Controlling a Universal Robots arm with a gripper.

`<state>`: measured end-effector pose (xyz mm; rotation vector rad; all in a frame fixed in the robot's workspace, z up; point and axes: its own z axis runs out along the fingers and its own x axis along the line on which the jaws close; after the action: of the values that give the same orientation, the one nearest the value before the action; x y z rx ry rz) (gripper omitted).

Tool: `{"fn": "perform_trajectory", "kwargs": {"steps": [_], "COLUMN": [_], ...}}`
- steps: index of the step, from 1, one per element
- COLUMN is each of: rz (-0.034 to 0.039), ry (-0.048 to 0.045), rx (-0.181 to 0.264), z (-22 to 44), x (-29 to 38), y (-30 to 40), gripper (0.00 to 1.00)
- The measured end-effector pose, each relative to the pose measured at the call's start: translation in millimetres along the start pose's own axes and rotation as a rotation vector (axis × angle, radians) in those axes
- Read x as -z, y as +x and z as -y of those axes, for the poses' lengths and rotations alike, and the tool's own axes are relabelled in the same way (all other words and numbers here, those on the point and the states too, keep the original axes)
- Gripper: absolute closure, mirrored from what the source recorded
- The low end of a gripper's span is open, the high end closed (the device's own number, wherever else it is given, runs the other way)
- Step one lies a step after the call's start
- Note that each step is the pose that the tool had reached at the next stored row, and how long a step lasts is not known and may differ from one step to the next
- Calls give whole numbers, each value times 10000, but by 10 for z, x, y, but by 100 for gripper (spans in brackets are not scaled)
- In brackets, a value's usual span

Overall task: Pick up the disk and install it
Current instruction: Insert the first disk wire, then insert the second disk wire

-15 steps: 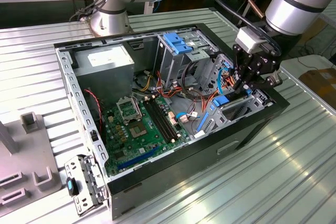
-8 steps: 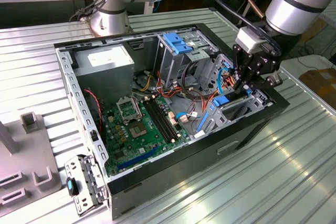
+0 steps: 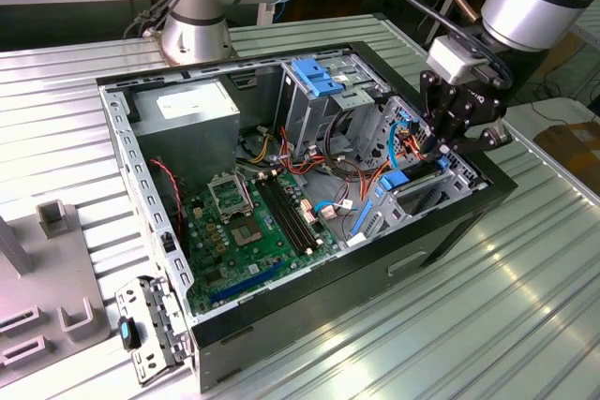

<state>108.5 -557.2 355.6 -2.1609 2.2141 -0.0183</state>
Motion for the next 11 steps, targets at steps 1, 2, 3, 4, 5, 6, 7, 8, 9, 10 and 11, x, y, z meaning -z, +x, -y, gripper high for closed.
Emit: {"fn": "perform_trajectory", "kwargs": {"steps": [1,2,3,4,5,6,7,8,9,10,11], "rz": [0,0,0,-1,0,0,0,0,0,0,0], "ry": [0,0,0,0,0,0,0,0,0,0,1], "rx": [0,0,0,0,0,0,1,0,0,0,0], "z": [0,0,0,0,0,0,0,0,0,0,0], "x": [0,0,0,1,1,1,1,1,1,2,2], "y": [0,0,0,0,0,0,0,0,0,0,0], "gripper": [85,89,89,89,89,89,89,89,89,89,89]}}
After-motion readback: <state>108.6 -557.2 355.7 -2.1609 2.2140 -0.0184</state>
